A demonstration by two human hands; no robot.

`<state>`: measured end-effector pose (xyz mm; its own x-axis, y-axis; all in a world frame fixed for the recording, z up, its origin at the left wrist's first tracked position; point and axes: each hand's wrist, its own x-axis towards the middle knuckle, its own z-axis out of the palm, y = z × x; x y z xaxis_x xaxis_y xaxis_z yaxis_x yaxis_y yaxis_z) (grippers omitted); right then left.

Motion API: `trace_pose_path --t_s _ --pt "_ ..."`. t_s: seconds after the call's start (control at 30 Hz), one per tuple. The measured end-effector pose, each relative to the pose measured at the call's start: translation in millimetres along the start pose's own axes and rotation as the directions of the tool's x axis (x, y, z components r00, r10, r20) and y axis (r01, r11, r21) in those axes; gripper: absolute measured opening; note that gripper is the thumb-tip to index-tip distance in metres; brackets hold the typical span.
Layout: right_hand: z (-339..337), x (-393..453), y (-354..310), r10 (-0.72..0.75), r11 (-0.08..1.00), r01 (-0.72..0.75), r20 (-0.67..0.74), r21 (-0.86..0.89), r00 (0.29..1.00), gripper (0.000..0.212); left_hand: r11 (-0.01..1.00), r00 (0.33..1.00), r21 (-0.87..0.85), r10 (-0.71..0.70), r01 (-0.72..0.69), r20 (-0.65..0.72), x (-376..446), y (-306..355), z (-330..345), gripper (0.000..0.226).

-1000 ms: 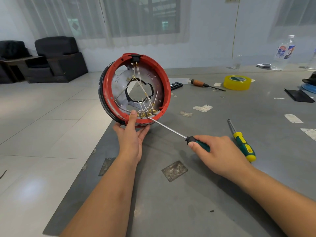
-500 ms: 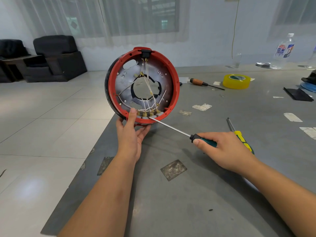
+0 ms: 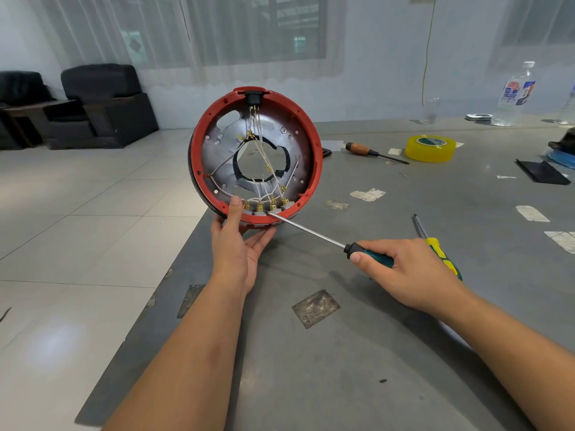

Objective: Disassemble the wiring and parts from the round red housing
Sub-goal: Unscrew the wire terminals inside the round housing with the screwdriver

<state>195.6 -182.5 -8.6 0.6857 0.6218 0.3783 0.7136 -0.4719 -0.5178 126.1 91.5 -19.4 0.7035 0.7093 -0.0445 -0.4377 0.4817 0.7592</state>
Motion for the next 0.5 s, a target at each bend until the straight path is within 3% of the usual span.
trace_pose_path --t_s 0.5 --pt "6.6 -3.8 -3.6 0.027 0.999 -0.028 0.021 0.029 0.999 0.033 1.0 1.0 0.002 -0.013 0.013 -0.012 2.5 -1.7 -0.5 0.056"
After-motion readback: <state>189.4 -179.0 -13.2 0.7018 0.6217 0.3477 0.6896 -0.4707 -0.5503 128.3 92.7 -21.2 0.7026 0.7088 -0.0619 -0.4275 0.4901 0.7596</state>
